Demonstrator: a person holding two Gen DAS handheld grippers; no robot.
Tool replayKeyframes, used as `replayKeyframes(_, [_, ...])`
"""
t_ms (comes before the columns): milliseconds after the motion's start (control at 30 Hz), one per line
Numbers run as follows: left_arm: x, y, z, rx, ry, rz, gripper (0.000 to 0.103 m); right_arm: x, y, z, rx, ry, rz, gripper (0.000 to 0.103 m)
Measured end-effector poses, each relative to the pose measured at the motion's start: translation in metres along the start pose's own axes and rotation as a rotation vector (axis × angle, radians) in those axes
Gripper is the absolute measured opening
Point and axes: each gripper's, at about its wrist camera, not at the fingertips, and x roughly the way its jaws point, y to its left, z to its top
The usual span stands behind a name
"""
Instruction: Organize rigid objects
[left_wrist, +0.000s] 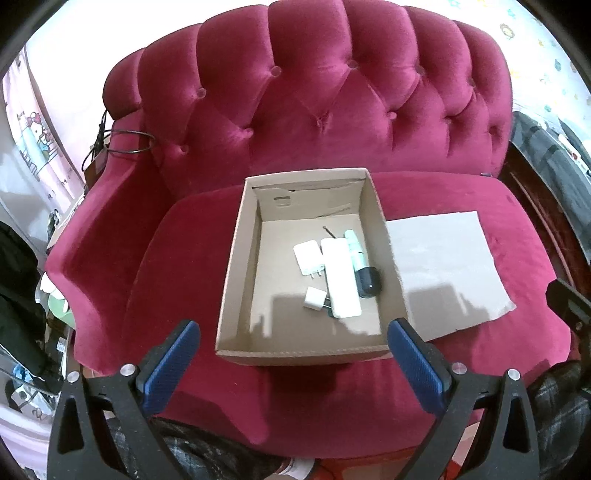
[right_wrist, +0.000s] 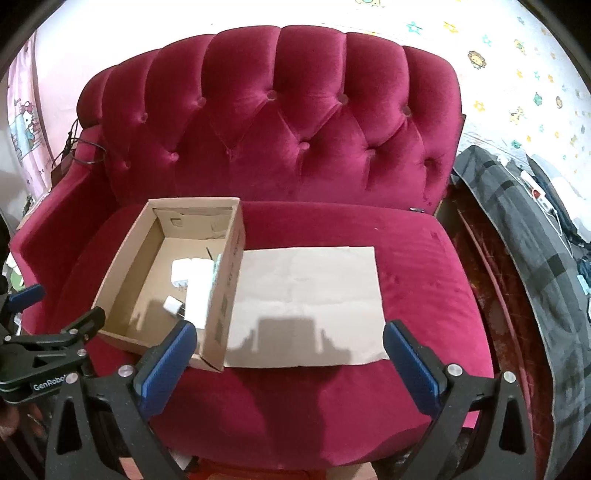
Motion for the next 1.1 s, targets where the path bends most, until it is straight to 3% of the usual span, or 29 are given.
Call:
replayKeyframes(267, [-0.003,-0.015,-0.009,0.029,0.009,-0.028,0.103,-0.002,-0.005,-0.01,0.006,0.014,0.006,0.103])
replayKeyframes(1100, [-0.009,-0.02,-0.01,0.047,0.0,-0.022,0.103,-0.007,-0.005,-0.009,0.005,-0.005,-0.001,0.103])
